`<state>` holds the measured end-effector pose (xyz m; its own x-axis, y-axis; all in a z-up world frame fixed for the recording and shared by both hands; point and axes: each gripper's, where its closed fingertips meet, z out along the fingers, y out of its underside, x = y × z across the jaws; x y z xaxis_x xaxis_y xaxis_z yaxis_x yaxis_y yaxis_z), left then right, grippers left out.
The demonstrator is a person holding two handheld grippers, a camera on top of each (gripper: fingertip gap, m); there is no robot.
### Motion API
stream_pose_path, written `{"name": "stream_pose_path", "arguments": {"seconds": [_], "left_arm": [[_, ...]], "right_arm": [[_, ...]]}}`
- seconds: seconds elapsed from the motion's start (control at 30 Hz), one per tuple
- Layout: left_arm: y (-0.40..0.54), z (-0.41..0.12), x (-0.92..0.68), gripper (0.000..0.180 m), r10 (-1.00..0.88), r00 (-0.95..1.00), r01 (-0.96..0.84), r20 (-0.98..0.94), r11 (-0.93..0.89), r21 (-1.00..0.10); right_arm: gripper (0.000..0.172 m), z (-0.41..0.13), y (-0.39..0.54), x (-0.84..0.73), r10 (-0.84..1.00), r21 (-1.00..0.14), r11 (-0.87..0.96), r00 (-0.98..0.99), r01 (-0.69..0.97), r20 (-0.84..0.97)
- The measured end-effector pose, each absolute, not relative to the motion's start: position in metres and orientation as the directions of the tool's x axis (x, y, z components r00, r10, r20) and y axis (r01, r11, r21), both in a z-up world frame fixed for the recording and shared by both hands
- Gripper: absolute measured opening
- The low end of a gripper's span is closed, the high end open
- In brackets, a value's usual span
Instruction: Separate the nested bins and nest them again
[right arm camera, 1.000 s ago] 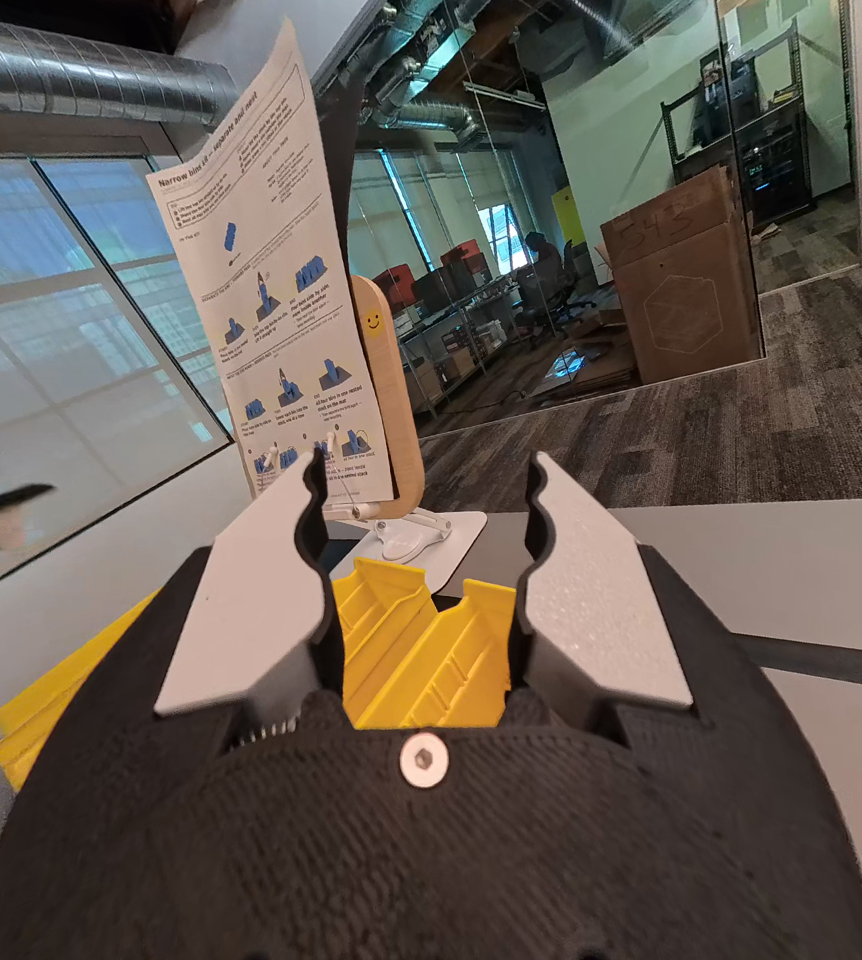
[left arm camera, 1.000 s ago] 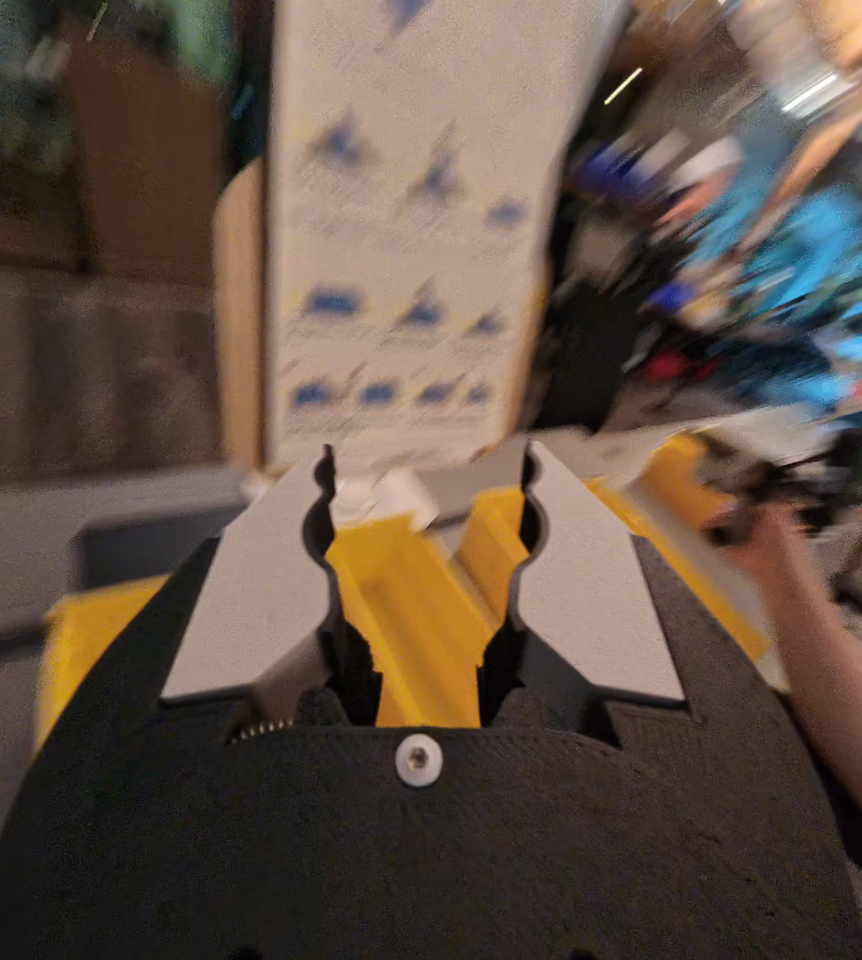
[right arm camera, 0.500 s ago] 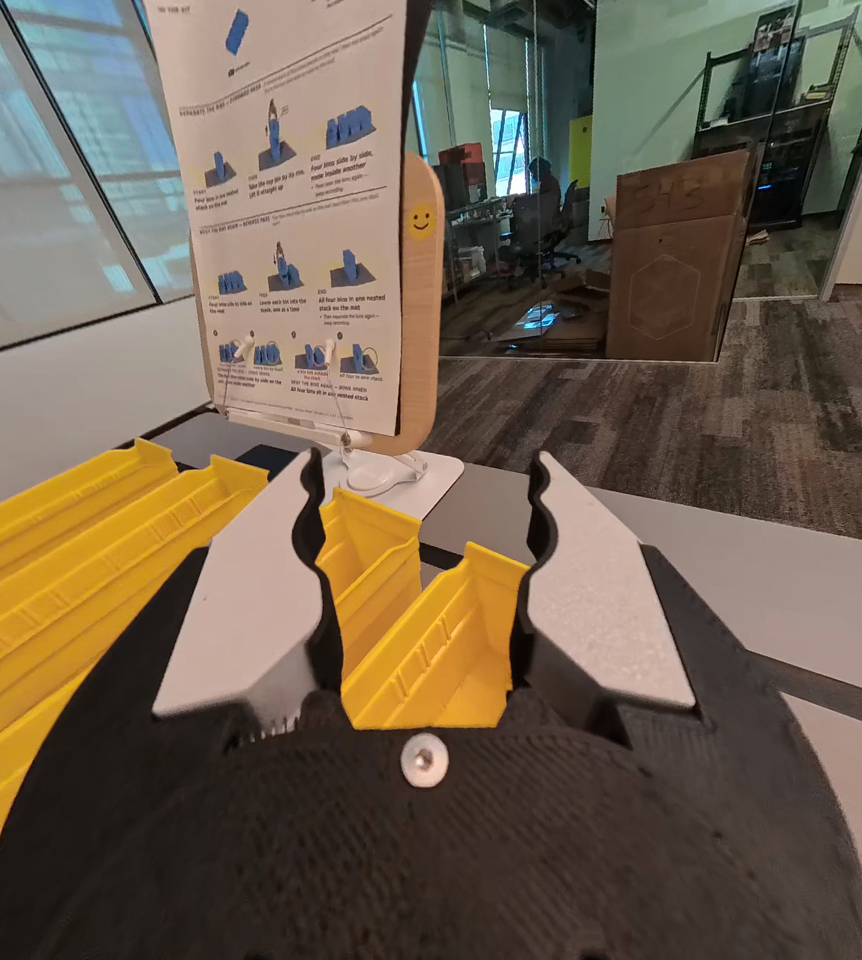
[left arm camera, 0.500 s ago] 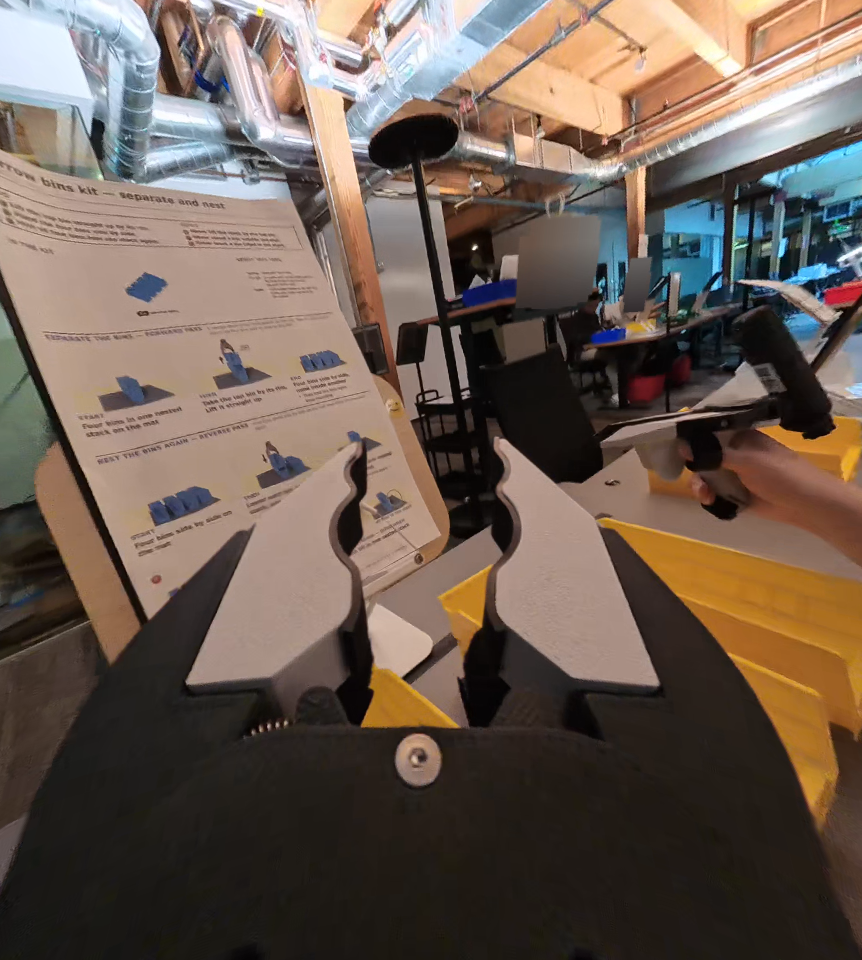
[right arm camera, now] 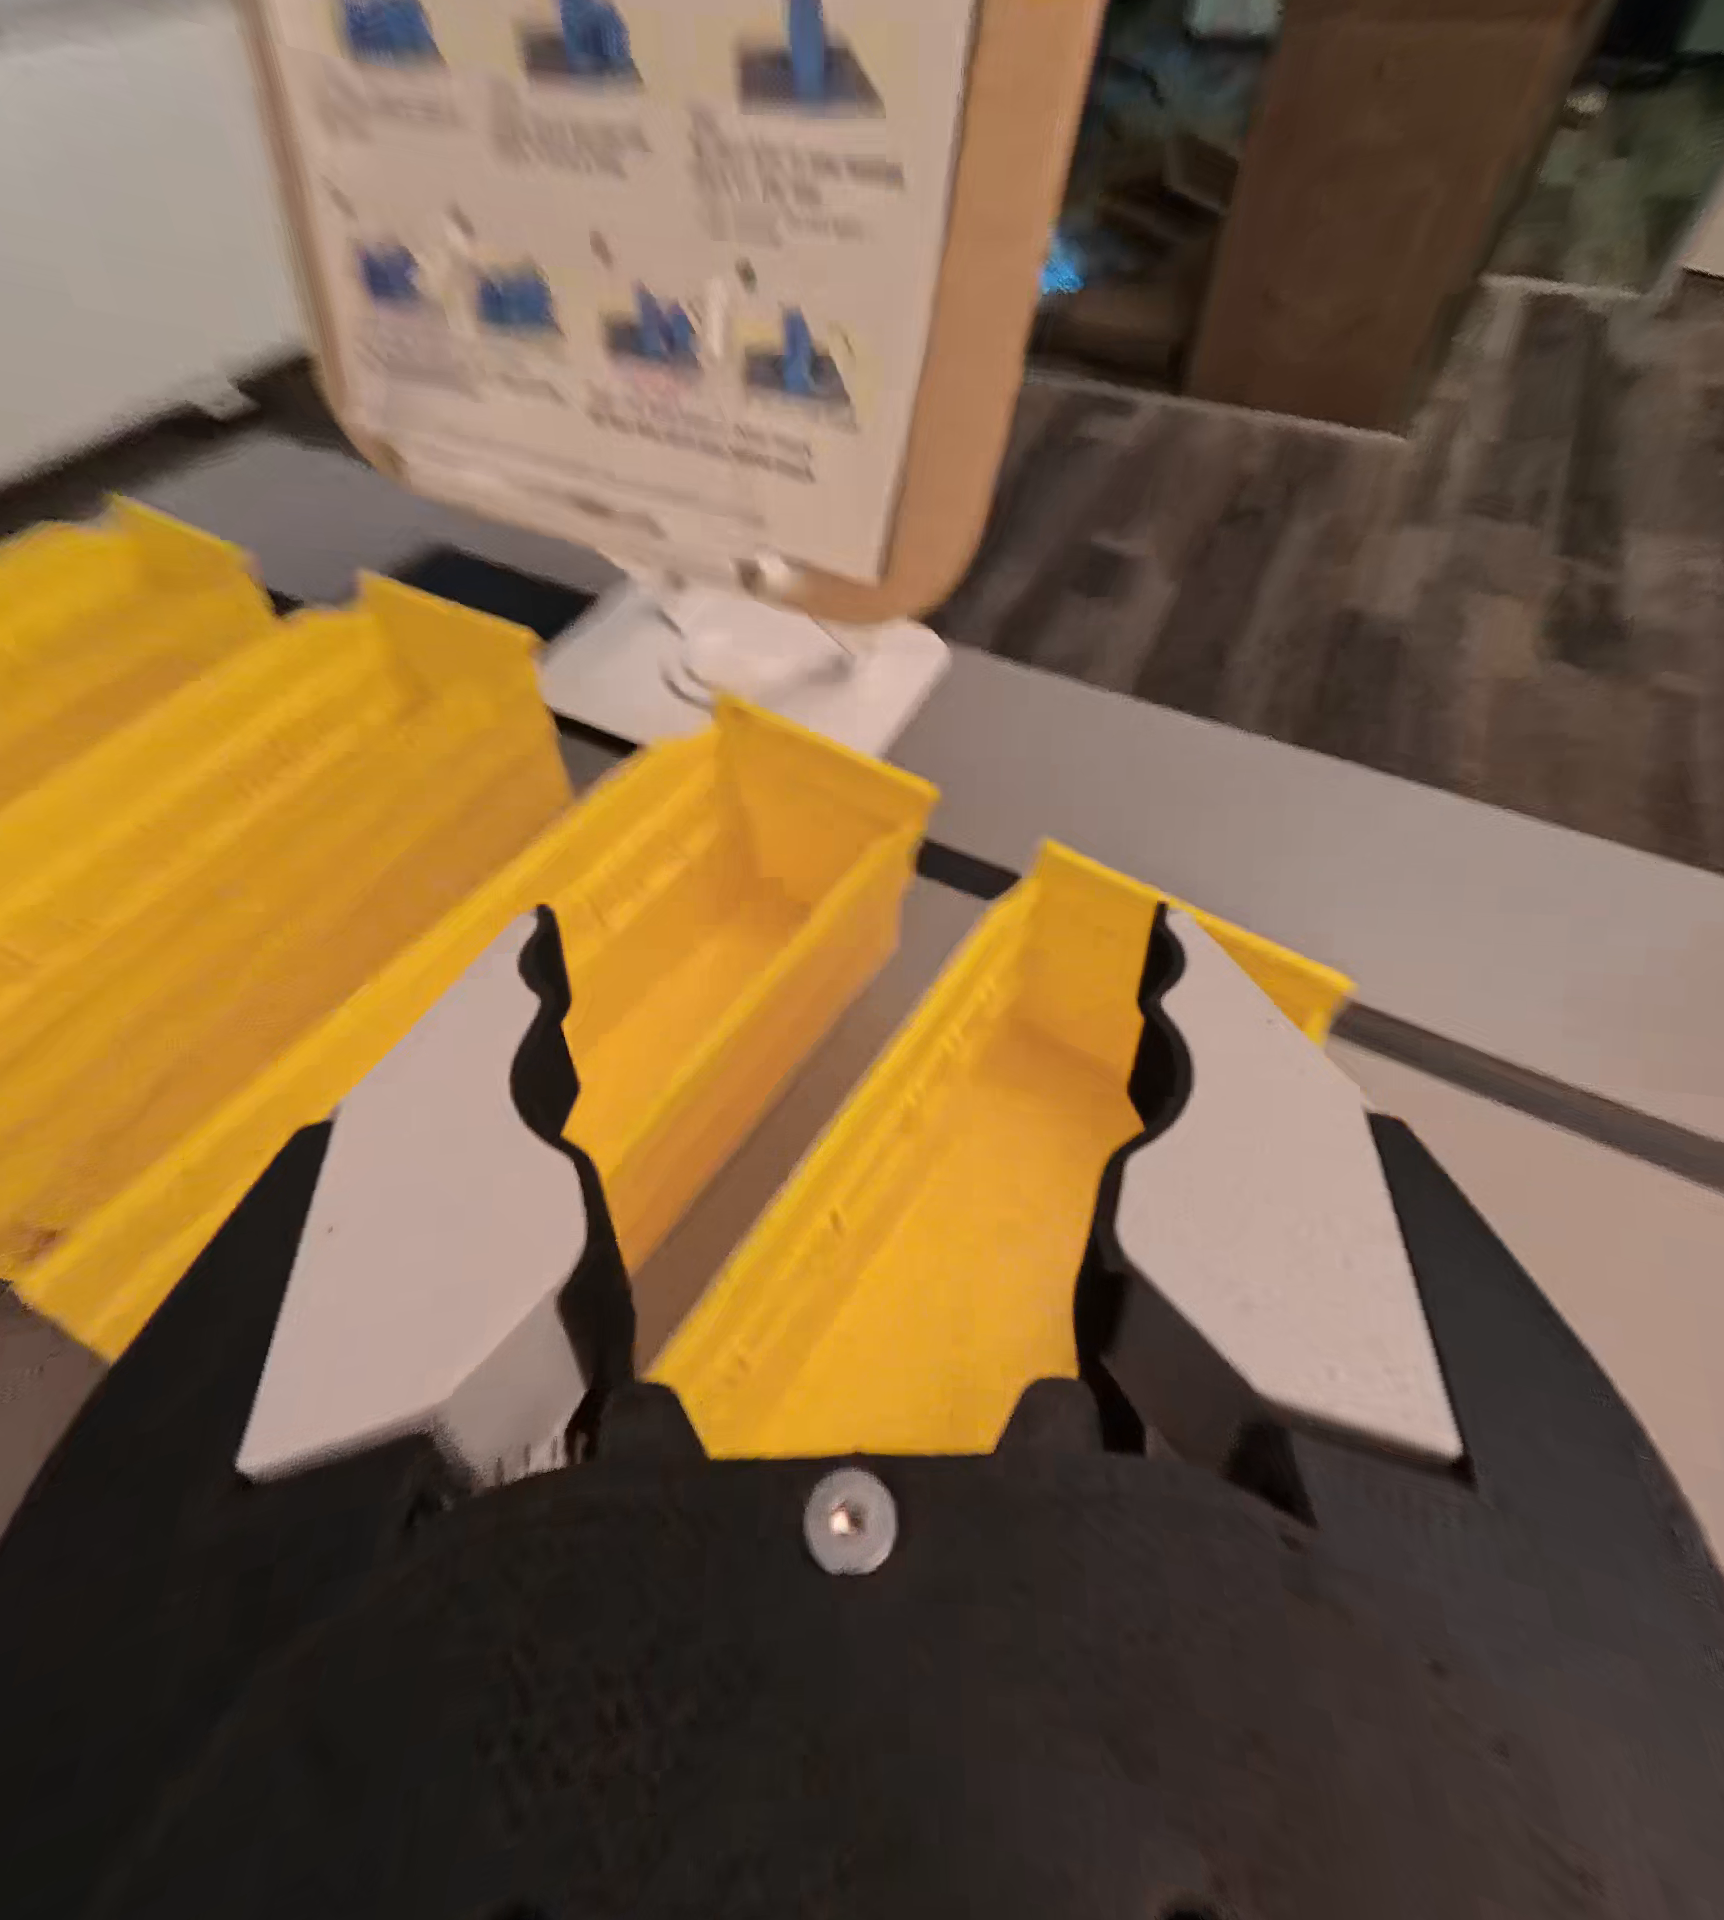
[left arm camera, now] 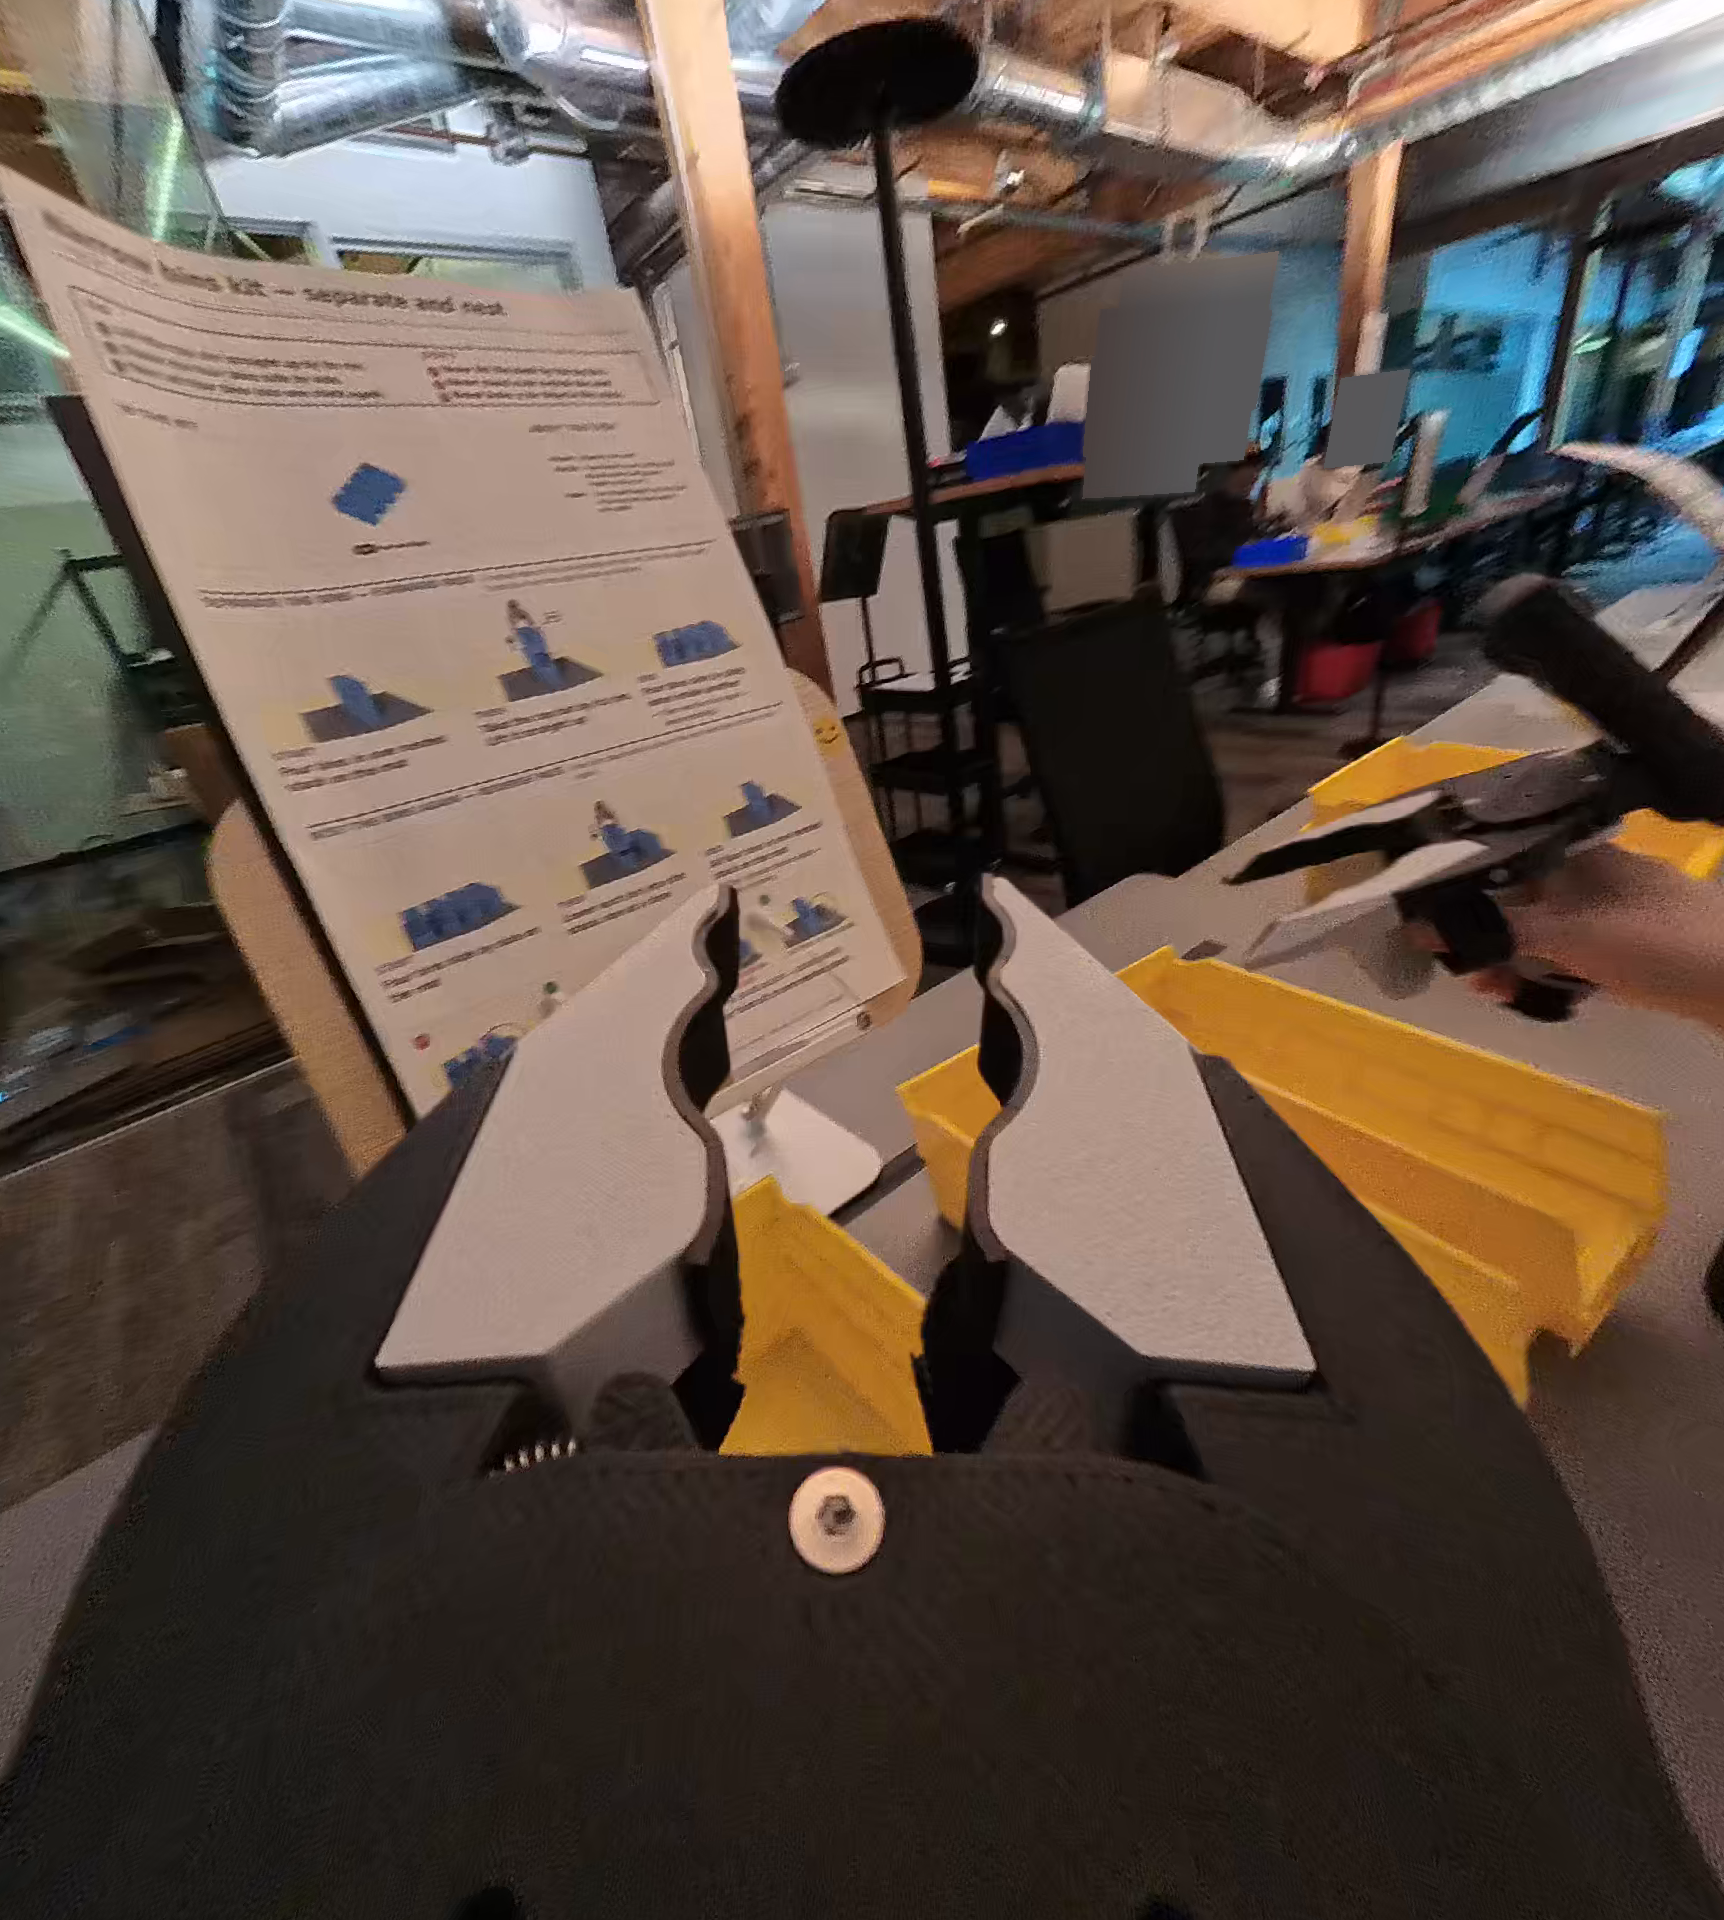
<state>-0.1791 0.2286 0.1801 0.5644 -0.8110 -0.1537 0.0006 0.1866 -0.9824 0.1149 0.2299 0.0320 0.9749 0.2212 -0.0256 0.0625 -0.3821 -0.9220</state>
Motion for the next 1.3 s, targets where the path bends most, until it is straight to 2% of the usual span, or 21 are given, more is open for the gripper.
{"name": "stream_pose_path", "arguments": {"seconds": [0.1,0.23,0.3,0.43,0.57,0.67,0.83,1.0,1.13,1.3], "left_arm": [[0.227,0.188,-0.187,0.041,-0.811,0.575,0.050,-0.110,0.169,-0.984],[0.218,0.199,-0.198,0.039,-0.868,0.496,0.179,-0.011,0.115,-0.977],[0.219,0.197,-0.204,0.041,-0.878,0.479,0.181,0.016,0.080,-0.980],[0.211,0.201,-0.210,0.041,-0.911,0.406,0.233,0.069,0.031,-0.972],[0.206,0.203,-0.213,0.040,-0.927,0.364,0.247,0.087,0.006,-0.969],[0.204,0.203,-0.215,0.040,-0.929,0.358,0.251,0.094,-0.001,-0.968],[0.199,0.206,-0.217,0.040,-0.942,0.320,0.267,0.101,-0.012,-0.964],[0.196,0.214,-0.228,0.037,-0.945,0.309,0.317,0.104,-0.001,-0.948],[0.193,0.219,-0.233,0.036,-0.951,0.288,0.346,0.113,-0.007,-0.938],[0.190,0.221,-0.235,0.035,-0.957,0.264,0.364,0.122,-0.018,-0.931]], "right_arm": [[0.118,0.006,0.211,0.123,0.125,-0.861,-0.502,0.992,0.077,0.016],[0.116,-0.009,0.194,0.116,0.050,-0.864,-0.501,0.994,-0.061,-0.099],[0.115,-0.014,0.189,0.103,0.055,-0.855,-0.513,0.991,-0.076,-0.121],[0.106,-0.022,0.185,0.088,0.068,-0.813,-0.581,0.997,0.020,-0.023],[0.104,-0.026,0.190,0.027,0.205,-0.786,-0.618,0.969,0.018,-0.139],[0.115,-0.037,0.204,0.013,0.173,-0.750,-0.661,0.978,0.028,-0.116],[0.135,-0.040,0.232,-0.002,0.071,-0.684,-0.714,0.956,-0.151,-0.285],[0.137,-0.069,0.237,0.001,0.012,-0.555,-0.827,0.984,-0.091,-0.180],[0.137,-0.089,0.231,0.007,0.016,-0.436,-0.900,1.000,0.003,-0.026],[0.136,-0.090,0.232,0.003,0.080,-0.386,-0.920,0.997,0.069,-0.013]]}}
